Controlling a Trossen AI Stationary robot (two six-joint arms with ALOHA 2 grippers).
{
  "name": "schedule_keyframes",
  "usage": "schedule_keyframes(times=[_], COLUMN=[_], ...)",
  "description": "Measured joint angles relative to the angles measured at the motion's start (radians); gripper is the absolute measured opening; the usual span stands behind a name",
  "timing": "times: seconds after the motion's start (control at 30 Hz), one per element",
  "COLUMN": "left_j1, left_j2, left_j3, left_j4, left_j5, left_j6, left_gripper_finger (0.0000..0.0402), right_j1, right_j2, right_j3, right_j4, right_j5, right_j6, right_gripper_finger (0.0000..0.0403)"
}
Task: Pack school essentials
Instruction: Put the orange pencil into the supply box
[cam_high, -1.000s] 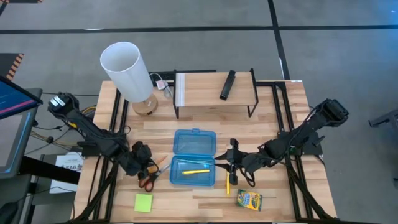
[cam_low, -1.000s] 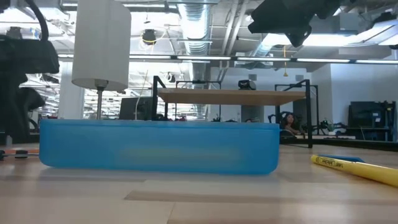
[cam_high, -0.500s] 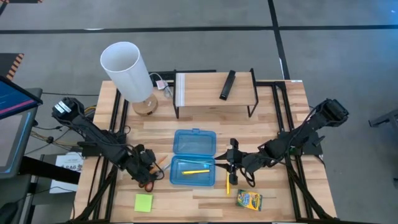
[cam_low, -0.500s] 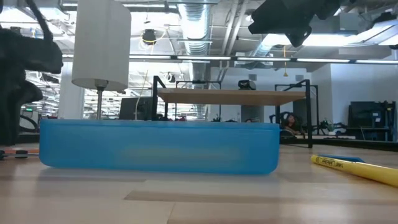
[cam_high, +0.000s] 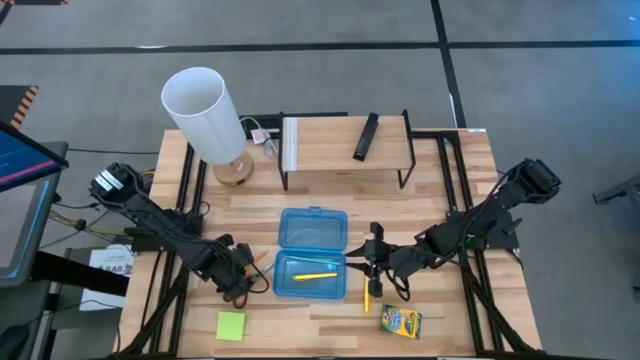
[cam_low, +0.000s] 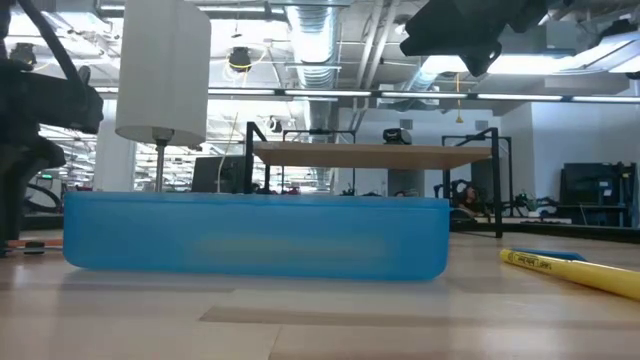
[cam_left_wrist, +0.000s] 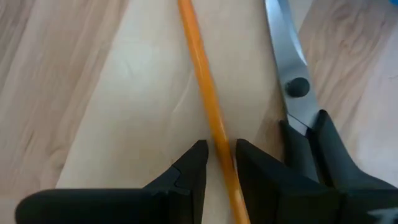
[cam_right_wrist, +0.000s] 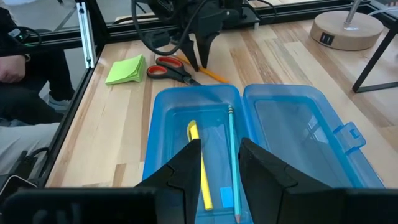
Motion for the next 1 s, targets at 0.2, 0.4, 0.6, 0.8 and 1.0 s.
schedule_keyframes(times=[0.2,0.4,0.6,0.8,1.0], left_j1=[0.030,0.047,0.049,0.052,0.051], left_j2=[0.001,0.001,-0.005,-0.031,-0.063], left_j3=[-0.002,-0.002,0.000,0.031,0.037], left_j4=[-0.001,-0.011,-0.045,-0.170,-0.184], left_j5=[0.007,0.007,-0.015,-0.078,-0.082], left_j6=[0.064,0.089,0.107,0.097,0.088], left_gripper_finger=[0.0043,0.0007,0.0002,0.0000,0.0000], right_j1=[0.000,0.000,0.000,0.000,0.000], right_j2=[0.000,0.000,0.000,0.000,0.000], right_j3=[0.000,0.000,0.000,0.000,0.000], right_j4=[0.000,0.000,0.000,0.000,0.000], right_j5=[0.000,0.000,0.000,0.000,0.000], right_j6=[0.000,0.000,0.000,0.000,0.000], right_gripper_finger=[0.0127,0.0127,0.0127,0.0127,0.0127])
